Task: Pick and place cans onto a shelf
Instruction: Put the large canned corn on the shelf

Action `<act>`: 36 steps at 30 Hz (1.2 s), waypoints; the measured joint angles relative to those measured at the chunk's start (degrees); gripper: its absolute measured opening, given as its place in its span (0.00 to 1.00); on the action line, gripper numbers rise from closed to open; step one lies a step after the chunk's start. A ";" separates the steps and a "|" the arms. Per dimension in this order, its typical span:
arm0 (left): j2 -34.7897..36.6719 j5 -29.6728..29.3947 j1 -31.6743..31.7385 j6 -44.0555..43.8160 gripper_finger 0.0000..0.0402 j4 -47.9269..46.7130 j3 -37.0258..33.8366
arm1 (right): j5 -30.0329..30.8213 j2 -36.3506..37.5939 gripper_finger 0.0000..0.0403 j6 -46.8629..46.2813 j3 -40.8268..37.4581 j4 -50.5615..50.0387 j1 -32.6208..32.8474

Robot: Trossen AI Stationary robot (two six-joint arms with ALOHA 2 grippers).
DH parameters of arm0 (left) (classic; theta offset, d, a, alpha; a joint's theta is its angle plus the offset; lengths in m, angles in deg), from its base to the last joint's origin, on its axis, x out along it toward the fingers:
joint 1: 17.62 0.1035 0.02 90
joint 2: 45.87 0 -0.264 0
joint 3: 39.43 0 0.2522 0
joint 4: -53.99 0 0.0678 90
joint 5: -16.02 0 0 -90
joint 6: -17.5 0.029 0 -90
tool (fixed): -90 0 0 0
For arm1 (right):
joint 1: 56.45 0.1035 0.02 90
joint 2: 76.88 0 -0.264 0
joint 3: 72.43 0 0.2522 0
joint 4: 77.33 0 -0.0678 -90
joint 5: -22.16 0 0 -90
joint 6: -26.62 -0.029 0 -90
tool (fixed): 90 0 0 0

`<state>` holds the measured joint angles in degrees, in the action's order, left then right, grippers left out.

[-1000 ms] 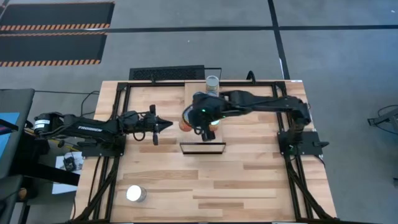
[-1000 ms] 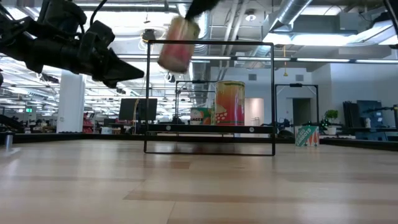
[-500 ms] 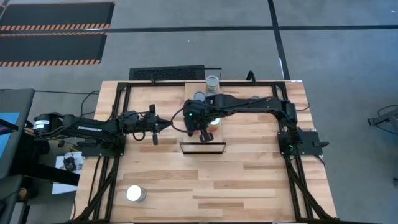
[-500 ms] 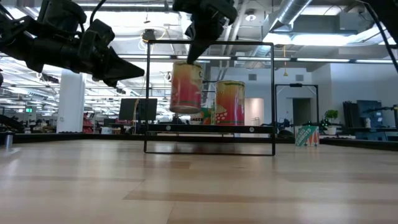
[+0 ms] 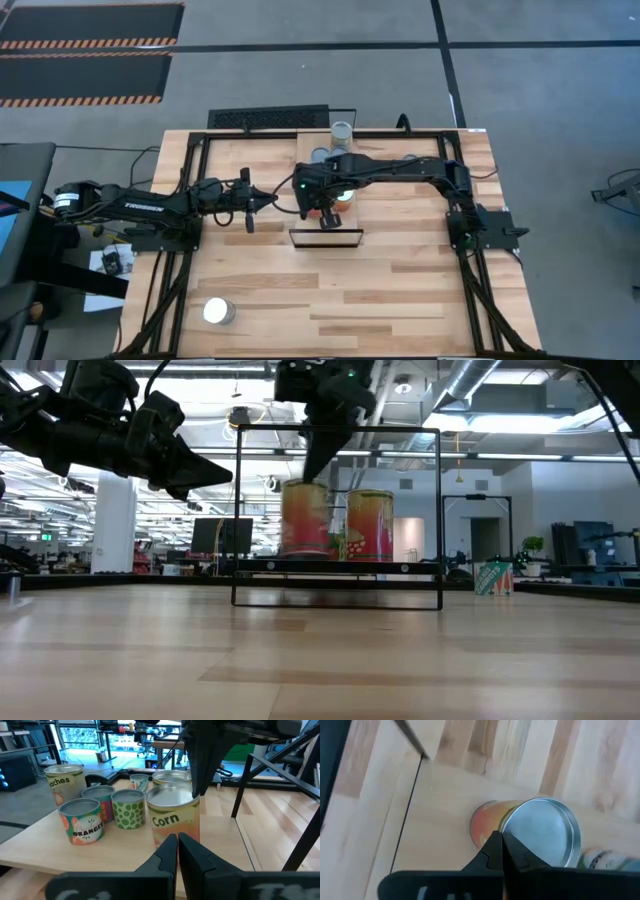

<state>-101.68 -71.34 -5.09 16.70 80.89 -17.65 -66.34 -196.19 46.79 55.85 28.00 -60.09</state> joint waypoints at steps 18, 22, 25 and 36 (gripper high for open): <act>0.00 -0.02 0.00 -0.12 0.01 0.35 0.02 | 1.64 -0.88 0.05 -0.83 0.16 -2.12 0.22; -0.01 -0.01 0.00 -0.12 0.01 0.35 0.02 | 1.62 -0.88 0.06 -1.07 0.16 -2.16 0.22; 0.00 -0.02 0.00 -0.12 0.01 0.35 0.02 | 1.62 -0.88 0.06 -1.56 0.16 -2.99 0.22; -0.01 -0.02 0.00 -0.12 0.01 0.37 0.02 | 2.29 -0.88 0.12 -1.71 0.16 -3.84 0.22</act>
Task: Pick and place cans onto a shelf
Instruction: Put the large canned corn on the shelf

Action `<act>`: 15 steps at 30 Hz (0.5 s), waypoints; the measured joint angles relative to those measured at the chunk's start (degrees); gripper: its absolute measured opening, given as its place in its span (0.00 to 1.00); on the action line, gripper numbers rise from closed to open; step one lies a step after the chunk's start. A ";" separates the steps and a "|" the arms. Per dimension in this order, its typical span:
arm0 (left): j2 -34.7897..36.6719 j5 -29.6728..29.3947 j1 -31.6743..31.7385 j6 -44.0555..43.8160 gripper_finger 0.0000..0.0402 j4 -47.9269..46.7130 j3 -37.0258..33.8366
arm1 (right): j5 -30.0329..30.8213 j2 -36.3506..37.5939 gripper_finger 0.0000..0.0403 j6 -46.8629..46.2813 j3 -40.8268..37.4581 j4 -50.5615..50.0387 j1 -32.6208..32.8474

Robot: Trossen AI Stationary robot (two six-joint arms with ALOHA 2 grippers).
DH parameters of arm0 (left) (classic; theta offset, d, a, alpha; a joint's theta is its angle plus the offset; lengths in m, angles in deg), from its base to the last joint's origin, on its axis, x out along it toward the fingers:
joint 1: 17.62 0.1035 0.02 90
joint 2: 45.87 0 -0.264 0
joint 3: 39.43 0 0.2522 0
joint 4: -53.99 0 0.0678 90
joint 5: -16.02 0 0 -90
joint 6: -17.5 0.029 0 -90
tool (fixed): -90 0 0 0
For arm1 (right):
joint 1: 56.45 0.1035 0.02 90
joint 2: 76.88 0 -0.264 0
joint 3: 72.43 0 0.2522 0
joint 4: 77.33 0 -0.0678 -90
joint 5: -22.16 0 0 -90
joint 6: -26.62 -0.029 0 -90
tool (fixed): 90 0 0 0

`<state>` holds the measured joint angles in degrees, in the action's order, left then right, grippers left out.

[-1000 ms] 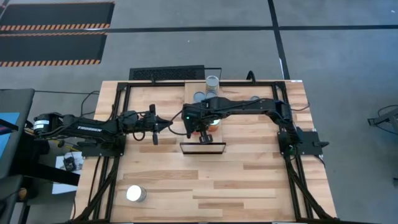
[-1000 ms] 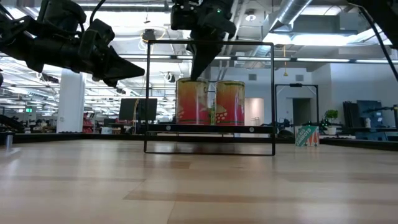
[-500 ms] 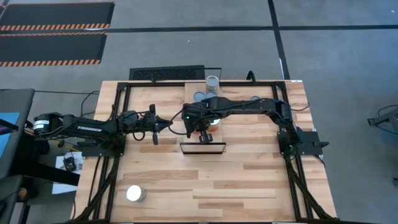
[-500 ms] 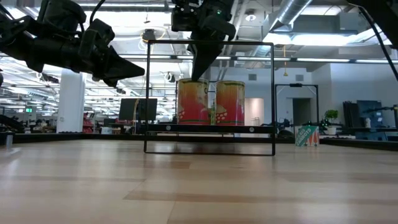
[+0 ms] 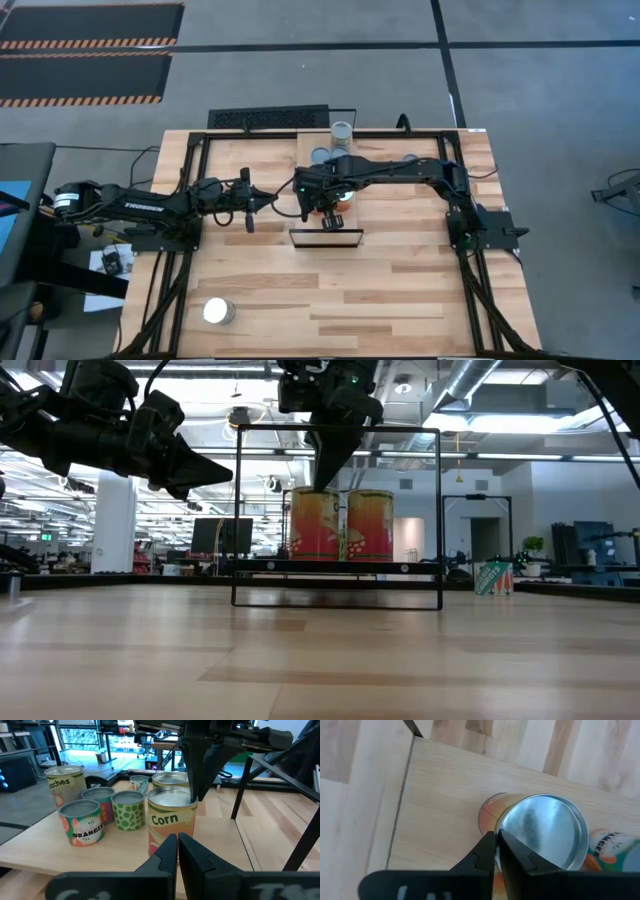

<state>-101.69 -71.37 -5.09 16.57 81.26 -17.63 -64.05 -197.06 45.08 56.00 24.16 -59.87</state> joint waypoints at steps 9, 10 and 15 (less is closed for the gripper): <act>-0.01 0.00 -0.02 0.00 0.01 0.02 0.02 | 2.58 0.00 0.17 -0.61 0.00 -0.04 -0.11; 0.01 0.00 -0.02 0.00 0.01 0.02 0.02 | 2.58 0.00 0.17 -0.61 0.00 -0.02 -0.11; 0.01 0.00 -0.02 0.00 0.01 0.02 0.02 | 2.58 0.00 0.22 -0.61 0.00 0.00 0.00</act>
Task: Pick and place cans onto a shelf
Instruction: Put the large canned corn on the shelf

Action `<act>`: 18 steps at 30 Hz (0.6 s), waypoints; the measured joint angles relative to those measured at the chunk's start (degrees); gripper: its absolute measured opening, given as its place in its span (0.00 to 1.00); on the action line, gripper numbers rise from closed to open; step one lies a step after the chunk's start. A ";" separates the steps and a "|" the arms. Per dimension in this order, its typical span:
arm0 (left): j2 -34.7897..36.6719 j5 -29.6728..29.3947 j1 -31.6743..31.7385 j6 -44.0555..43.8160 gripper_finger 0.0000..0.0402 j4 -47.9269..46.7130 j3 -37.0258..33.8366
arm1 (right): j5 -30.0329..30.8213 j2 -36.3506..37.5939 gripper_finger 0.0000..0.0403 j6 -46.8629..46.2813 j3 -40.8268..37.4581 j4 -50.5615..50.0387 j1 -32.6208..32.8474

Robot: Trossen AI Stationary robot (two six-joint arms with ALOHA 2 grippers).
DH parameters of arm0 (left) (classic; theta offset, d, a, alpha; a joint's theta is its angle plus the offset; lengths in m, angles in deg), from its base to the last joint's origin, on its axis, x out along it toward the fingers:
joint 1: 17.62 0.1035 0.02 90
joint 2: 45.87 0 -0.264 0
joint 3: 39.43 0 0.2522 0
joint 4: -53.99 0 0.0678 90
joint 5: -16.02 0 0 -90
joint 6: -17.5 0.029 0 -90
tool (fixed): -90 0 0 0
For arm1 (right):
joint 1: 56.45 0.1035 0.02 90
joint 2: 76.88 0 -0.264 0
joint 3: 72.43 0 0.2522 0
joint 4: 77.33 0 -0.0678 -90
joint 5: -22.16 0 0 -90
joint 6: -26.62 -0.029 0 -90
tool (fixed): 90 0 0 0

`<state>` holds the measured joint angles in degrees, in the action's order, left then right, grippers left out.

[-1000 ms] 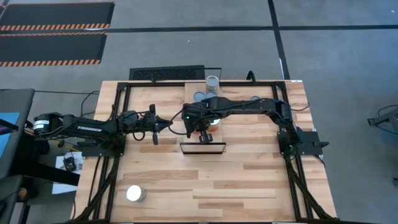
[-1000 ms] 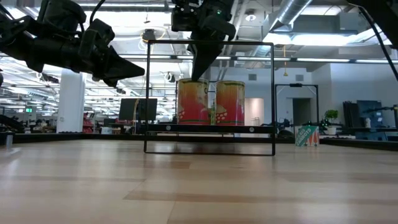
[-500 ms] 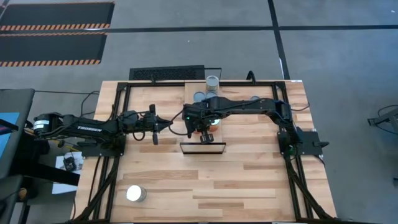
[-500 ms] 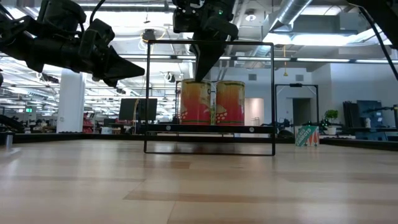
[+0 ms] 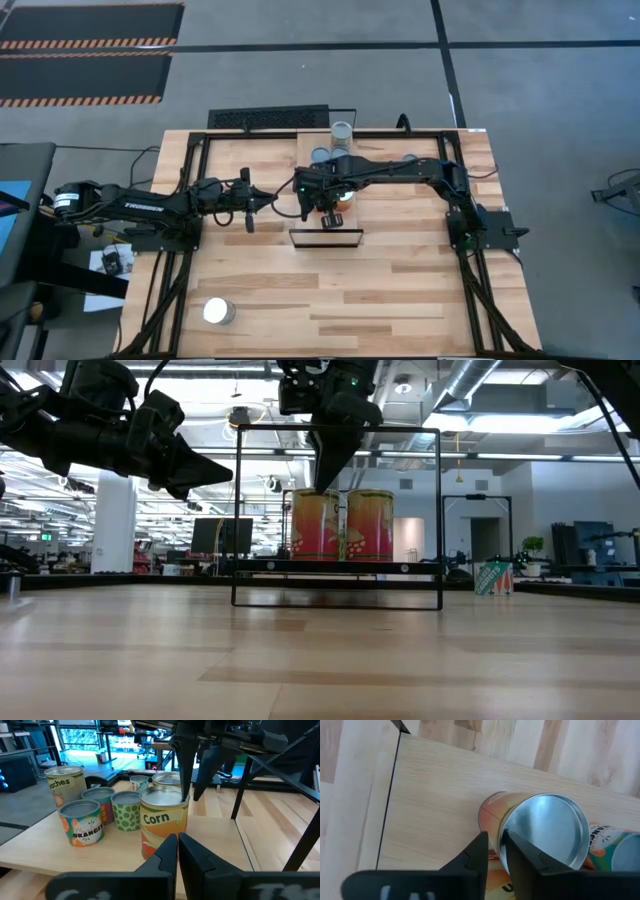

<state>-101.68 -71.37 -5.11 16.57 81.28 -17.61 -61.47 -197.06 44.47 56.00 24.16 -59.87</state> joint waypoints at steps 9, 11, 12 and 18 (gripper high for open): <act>0.00 0.00 0.00 0.00 0.01 0.00 0.00 | -0.44 0.00 0.34 -0.42 0.00 -0.97 0.07; 0.00 0.00 0.00 0.00 0.01 0.00 0.02 | -0.45 0.00 0.34 -0.39 0.00 -1.43 0.07; 0.00 0.00 0.00 0.00 0.01 -0.01 0.02 | -0.46 0.00 0.34 -0.39 0.00 -1.53 0.07; 0.00 0.00 0.00 0.02 0.01 0.00 0.02 | -0.61 0.66 0.34 0.07 0.18 -1.28 0.26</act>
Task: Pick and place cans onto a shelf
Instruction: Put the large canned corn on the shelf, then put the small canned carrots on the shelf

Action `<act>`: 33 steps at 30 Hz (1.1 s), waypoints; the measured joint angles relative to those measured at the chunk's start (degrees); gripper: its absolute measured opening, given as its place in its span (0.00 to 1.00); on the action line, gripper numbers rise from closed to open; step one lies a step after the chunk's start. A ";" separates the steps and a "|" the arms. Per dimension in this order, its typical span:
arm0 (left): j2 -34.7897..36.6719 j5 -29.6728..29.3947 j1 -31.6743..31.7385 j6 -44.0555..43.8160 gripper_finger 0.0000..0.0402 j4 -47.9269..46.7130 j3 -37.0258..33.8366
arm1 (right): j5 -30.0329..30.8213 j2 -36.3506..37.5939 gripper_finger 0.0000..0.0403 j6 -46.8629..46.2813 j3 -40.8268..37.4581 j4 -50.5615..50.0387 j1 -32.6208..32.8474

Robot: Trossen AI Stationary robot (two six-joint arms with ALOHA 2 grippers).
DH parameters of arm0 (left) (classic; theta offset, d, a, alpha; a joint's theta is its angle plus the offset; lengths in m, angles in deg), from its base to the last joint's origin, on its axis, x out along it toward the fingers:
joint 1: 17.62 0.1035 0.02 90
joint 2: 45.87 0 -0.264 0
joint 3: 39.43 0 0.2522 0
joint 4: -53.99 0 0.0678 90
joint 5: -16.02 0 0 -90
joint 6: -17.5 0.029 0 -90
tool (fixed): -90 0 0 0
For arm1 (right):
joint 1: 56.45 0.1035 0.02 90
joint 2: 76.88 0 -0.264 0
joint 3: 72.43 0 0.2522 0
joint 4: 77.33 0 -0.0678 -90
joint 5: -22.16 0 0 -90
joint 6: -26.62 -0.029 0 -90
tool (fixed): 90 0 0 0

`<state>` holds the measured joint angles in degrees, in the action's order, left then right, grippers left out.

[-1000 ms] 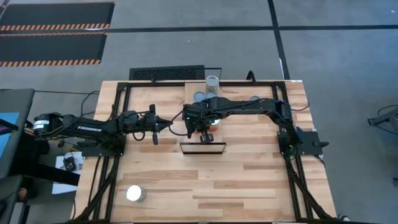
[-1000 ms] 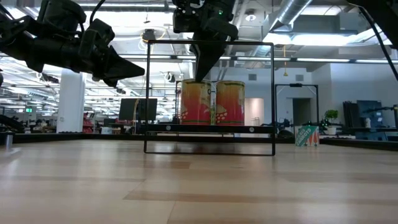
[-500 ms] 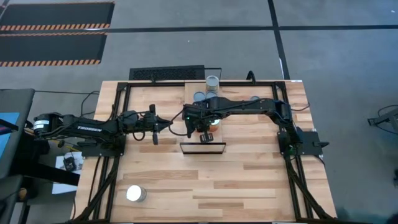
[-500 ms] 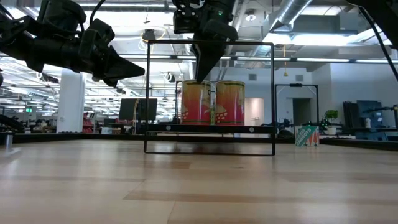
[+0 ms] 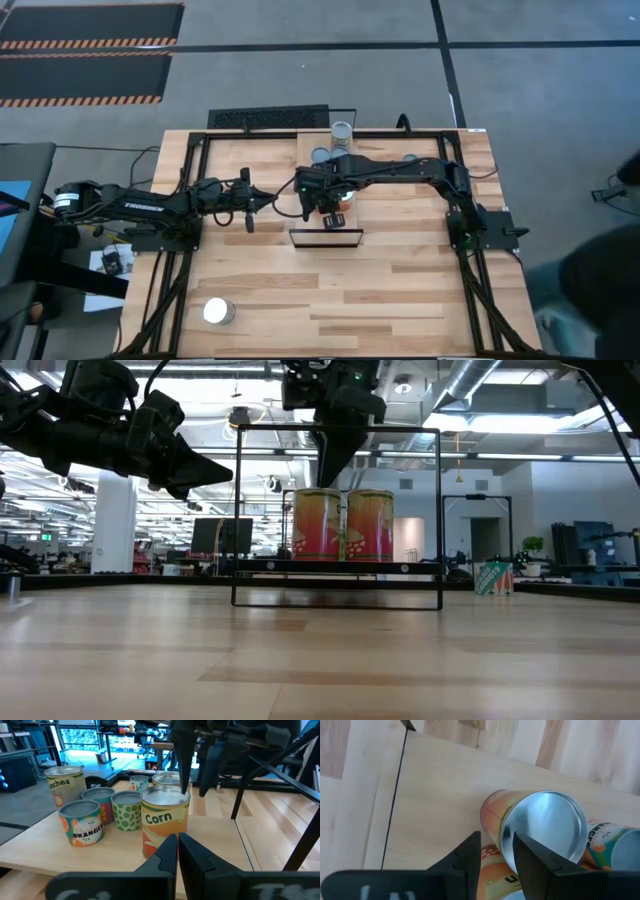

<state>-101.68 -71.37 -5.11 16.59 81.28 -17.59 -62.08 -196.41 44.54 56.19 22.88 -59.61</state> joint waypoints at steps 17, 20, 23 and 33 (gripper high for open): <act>0.00 0.02 0.00 0.11 0.01 -0.76 0.00 | 0.21 6.27 0.06 0.22 8.26 -8.76 1.24; 0.00 0.02 0.00 0.19 0.01 -1.00 0.00 | 0.39 10.76 0.03 -0.86 2.23 -3.42 1.35; 0.00 0.02 0.00 0.39 0.01 -1.49 0.00 | 1.05 16.77 0.04 -2.08 -7.16 5.22 1.83; -0.01 0.04 0.00 0.39 0.01 -1.58 0.00 | 11.20 43.01 0.03 -9.77 -45.21 36.93 5.42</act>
<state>-101.70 -71.32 -5.11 16.99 79.70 -17.59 -50.88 -153.40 34.76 10.98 59.81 -54.19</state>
